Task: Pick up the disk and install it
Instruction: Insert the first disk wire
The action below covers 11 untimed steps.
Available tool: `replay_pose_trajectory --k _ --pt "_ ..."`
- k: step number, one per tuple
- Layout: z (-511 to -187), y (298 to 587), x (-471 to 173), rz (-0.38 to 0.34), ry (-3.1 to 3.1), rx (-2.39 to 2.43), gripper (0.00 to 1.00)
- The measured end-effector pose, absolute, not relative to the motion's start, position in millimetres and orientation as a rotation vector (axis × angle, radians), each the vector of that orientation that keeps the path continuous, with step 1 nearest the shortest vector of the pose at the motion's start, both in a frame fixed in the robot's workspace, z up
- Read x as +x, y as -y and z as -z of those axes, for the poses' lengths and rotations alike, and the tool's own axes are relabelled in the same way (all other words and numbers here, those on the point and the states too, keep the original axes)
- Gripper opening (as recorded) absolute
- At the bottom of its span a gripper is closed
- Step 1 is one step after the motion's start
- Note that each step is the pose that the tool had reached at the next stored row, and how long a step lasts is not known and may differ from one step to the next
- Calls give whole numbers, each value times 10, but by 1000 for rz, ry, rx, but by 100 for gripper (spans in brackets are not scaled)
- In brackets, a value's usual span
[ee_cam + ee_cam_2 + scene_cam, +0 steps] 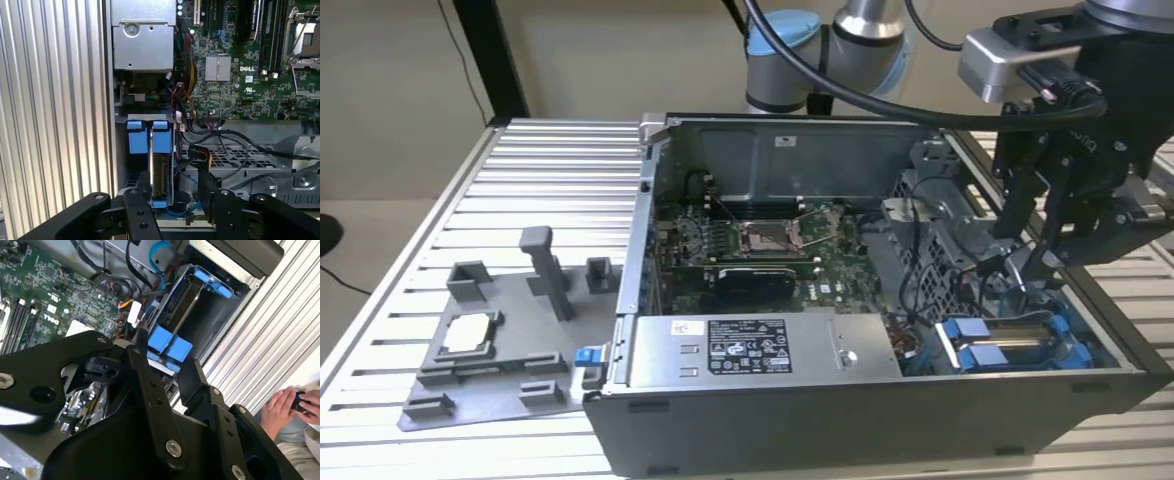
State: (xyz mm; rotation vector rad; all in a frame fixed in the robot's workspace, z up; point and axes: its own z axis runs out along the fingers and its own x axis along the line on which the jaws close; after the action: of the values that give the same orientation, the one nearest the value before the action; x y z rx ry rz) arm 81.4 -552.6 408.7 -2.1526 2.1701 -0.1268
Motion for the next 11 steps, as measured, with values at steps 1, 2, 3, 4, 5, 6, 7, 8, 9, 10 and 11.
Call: replay_pose_trajectory --k 1,2,3,4,5,6,7,8,9,10,11 --pt "-4078 5498 814 130 -2168 -2152 100" --pt "-4071 5472 814 133 -2166 -2150 100" --pt "-4064 5452 814 136 -2164 -2148 100" --pt "-4058 5434 814 140 -2161 -2146 100" --pt "-4055 5418 814 145 -2158 -2143 100" --pt "-4051 5403 814 151 -2155 -2139 100" --pt "-4046 5388 814 157 -2151 -2136 100" --pt "-4043 5372 814 165 -2147 -2132 100" --pt "-4038 5358 813 172 -2143 -2128 100" --pt "-4033 5352 813 181 -2138 -2124 100" --pt "-4026 5351 812 188 -2132 -2121 100"
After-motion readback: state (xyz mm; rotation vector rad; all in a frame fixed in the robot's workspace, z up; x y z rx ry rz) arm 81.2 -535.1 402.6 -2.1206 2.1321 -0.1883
